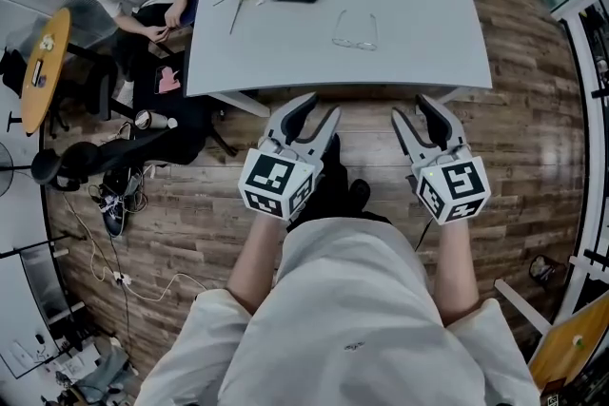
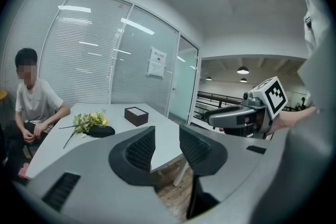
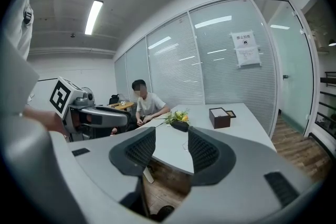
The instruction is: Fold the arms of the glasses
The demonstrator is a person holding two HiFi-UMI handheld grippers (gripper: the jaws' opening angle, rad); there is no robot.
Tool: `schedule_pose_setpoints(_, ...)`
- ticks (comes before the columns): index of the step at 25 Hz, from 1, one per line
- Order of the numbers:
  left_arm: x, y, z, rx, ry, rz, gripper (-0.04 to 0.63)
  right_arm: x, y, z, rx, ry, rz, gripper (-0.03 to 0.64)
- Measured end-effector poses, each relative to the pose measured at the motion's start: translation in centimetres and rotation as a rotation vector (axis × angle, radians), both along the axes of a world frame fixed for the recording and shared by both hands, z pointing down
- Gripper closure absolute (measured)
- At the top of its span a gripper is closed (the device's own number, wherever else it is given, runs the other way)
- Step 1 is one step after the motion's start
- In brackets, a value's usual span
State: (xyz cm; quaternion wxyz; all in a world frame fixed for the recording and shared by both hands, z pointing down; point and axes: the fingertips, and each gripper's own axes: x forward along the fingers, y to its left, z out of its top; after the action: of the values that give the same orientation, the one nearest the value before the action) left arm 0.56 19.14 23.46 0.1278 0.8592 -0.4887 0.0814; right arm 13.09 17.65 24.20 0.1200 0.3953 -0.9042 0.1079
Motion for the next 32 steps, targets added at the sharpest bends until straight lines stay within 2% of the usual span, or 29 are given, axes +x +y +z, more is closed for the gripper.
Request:
schedule_pose_setpoints(16, -1.5, -9.3, 1.5, -0.057, 0.007, 0.041, 0.448, -1.4, -8.9, 1.0, -0.053, 0.023, 0.018, 0.436)
schedule_pose_setpoints(21, -1.8, -12.4, 1.2, -0.052, -0.007, 0.067, 0.448, -1.9, -11.7, 1.1, -0.069, 0.03, 0.018, 0.436)
schedule_pose_setpoints(32, -3.5, -17.1, 2.5, -0.075, -0.007, 0.115, 0.448, -3.7, -15.7, 1.7, -0.092, 0.063, 0.044, 0.431)
